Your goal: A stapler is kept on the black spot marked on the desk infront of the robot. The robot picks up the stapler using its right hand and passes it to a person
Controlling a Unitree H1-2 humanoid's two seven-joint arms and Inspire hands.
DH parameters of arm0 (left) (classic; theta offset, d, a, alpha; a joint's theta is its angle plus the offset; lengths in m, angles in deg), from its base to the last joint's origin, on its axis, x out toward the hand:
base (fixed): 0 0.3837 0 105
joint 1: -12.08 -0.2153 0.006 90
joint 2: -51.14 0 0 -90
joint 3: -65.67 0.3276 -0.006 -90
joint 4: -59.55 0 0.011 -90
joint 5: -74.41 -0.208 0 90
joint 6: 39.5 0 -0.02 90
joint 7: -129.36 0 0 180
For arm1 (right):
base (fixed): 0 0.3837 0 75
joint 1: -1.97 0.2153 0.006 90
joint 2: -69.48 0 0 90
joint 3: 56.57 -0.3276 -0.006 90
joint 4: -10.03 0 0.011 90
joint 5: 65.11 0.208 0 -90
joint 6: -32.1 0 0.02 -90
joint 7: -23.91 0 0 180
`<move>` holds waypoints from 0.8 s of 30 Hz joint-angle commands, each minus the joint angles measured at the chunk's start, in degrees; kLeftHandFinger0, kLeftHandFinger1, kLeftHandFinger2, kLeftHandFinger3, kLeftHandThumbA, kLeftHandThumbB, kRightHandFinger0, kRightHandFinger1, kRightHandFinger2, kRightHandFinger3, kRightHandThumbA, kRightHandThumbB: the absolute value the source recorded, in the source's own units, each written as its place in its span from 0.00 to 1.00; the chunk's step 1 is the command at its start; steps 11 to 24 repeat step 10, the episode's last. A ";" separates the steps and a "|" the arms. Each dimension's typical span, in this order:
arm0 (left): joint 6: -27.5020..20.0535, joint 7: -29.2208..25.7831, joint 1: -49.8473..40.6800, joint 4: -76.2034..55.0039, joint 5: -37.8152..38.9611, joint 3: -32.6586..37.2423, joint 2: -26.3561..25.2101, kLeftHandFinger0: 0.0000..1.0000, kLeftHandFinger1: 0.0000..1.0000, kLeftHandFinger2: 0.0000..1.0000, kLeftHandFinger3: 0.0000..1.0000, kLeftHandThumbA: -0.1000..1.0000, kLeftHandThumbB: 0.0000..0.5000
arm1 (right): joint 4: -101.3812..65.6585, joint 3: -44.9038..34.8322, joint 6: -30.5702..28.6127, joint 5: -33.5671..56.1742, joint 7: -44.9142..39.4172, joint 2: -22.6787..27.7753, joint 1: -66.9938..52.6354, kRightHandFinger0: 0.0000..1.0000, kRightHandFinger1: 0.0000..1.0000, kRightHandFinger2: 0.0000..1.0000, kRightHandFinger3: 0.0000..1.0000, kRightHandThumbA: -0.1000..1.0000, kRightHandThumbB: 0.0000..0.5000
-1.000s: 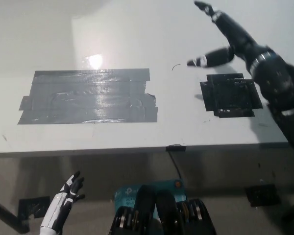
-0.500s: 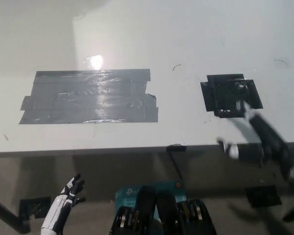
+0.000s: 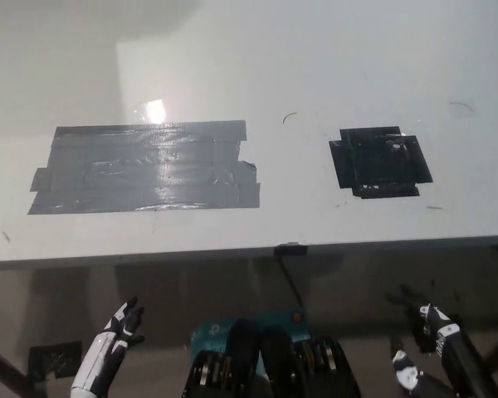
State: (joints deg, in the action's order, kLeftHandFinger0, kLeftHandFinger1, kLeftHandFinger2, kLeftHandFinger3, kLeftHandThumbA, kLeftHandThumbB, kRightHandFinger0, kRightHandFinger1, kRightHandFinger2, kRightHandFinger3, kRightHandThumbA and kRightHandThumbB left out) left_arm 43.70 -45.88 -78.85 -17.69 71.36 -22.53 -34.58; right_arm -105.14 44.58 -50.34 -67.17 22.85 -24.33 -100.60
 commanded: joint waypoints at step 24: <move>-1.33 0.85 0.43 -1.27 0.00 0.49 -0.67 0.90 1.00 0.99 1.00 0.93 0.97 | 18.61 -6.54 -17.71 -3.57 6.87 -7.80 3.77 1.00 1.00 1.00 1.00 0.61 0.77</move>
